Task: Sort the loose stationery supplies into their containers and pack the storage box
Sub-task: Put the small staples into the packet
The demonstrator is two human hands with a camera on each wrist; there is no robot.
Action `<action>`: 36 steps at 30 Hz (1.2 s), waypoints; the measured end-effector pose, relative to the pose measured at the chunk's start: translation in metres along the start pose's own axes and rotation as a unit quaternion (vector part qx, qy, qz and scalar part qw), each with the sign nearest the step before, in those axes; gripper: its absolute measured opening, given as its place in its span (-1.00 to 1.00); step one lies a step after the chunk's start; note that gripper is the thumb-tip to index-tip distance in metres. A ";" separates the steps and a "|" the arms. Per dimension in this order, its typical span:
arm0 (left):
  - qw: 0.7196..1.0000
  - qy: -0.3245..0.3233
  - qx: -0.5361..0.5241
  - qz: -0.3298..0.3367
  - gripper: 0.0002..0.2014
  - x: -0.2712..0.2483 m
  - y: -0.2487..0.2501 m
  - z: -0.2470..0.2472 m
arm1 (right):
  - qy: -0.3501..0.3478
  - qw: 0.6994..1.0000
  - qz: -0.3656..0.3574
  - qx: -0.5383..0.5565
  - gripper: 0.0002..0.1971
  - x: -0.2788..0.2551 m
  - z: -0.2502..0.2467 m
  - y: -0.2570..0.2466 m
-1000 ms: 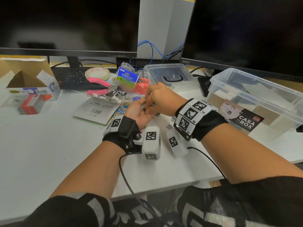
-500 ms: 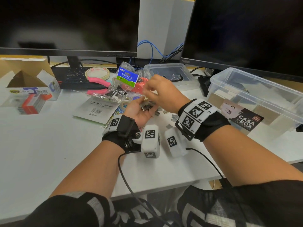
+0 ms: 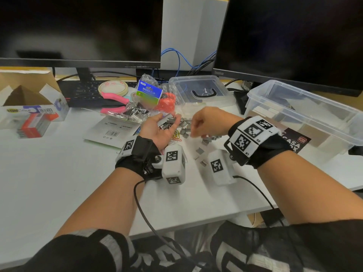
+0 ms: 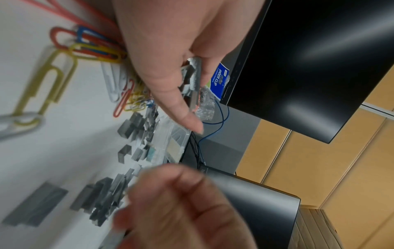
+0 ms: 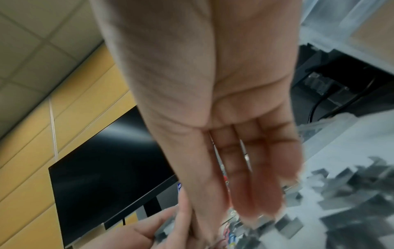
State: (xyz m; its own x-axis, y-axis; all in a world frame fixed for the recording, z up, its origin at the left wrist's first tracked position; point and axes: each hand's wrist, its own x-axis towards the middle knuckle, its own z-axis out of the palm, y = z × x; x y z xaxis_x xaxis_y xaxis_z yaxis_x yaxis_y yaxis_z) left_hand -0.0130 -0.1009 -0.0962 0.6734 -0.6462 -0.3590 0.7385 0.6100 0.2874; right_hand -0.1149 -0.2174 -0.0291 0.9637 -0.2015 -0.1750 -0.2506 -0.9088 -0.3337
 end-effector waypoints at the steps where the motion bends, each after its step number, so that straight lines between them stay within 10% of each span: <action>1: 1.000 -0.003 0.001 0.000 -0.64 0.000 -0.001 0.000 | -0.049 0.998 0.008 -0.024 -0.97 -0.003 0.000 0.003; 16: 0.995 -0.032 0.066 -0.061 -0.77 -0.008 -0.021 0.003 | -0.148 0.985 -0.012 -0.091 -0.90 -0.003 0.018 0.008; 23: 0.993 -0.048 0.078 -0.074 -0.72 0.001 -0.022 -0.002 | 0.090 0.994 -0.059 -0.007 -0.88 -0.002 -0.005 0.000; 32: 0.991 -0.044 0.085 -0.089 -0.76 -0.004 -0.020 0.002 | 0.137 0.989 -0.032 -0.038 -0.82 0.003 -0.004 -0.005; 36: 0.993 -0.027 0.091 -0.069 -0.73 -0.003 -0.019 0.001 | -0.019 0.995 0.059 -0.078 -0.72 -0.012 -0.005 0.000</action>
State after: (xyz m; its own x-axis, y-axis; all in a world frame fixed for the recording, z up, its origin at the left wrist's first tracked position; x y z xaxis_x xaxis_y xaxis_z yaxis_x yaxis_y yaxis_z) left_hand -0.0286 -0.1109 -0.0996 0.5629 -0.7441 -0.3598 0.8141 0.4240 0.3967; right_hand -0.1263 -0.2163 -0.0222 0.9236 -0.2984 -0.2407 -0.3412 -0.9261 -0.1612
